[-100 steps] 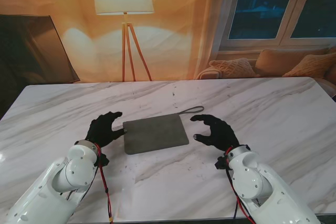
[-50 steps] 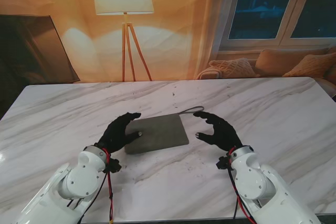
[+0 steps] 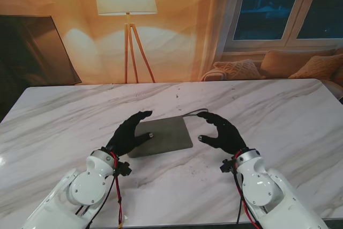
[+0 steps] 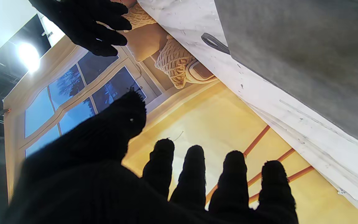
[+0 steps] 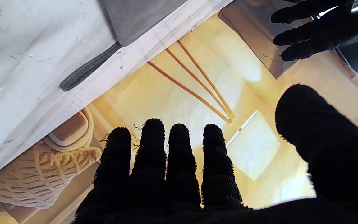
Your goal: Collect documents into a storage pouch
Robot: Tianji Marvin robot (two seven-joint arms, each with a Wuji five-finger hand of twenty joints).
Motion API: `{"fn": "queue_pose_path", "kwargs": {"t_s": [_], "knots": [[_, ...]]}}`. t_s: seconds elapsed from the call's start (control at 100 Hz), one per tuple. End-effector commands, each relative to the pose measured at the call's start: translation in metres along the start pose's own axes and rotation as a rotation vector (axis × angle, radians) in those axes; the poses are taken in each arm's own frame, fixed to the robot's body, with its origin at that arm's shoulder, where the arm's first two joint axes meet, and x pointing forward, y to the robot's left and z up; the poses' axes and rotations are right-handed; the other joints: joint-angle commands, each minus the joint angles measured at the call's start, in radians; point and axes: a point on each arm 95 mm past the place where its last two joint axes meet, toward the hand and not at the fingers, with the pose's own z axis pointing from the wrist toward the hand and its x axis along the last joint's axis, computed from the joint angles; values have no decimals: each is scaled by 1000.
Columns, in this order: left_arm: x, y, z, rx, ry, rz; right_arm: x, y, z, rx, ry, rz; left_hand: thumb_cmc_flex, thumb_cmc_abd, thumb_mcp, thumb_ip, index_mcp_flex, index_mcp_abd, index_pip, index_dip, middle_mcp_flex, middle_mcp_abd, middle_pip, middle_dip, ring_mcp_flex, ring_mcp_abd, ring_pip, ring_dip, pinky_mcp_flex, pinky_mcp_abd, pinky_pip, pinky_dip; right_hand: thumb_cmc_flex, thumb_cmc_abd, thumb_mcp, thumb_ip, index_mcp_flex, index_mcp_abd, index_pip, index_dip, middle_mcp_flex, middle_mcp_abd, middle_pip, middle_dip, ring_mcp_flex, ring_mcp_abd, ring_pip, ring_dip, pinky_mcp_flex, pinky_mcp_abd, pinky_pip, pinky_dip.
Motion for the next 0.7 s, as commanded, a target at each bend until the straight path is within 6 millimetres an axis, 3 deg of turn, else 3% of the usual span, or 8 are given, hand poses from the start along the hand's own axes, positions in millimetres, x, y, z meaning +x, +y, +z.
{"fn": "queue_pose_path", "kwargs": {"t_s": [0.0, 0.31, 0.69], "knots": [[-3, 0, -4, 2, -6, 0, 4, -2, 1, 7, 15, -17, -12, -12, 25, 2, -13, -19, 0, 8, 38, -31, 5, -16, 29, -26, 5, 4, 8, 0, 9, 31, -28, -28, 29, 21, 25, -43, 11, -12, 6, -33, 2, -13, -20, -31, -20, -14, -9, -56, -18, -16], [-9, -7, -11, -5, -32, -2, 7, -3, 0, -20, 60, -36, -8, -9, 14, 0, -12, -21, -4, 3, 37, -42, 7, -27, 19, -36, 1, -11, -2, -5, -13, 46, -29, -38, 48, 19, 30, 0, 34, -16, 14, -4, 15, -11, -11, -27, -12, -14, -8, -47, 7, -27], [-10, -7, -10, -44, -28, -2, 8, -4, -1, -18, 51, -25, 3, -13, 31, 3, -9, -20, -6, 3, 42, -45, 2, -34, 14, -42, -6, -27, -2, -13, -33, 37, -32, -26, 41, 19, 23, 26, 46, -26, 7, 2, 23, -14, -16, -36, -13, -15, -13, -41, 21, -37]]}}
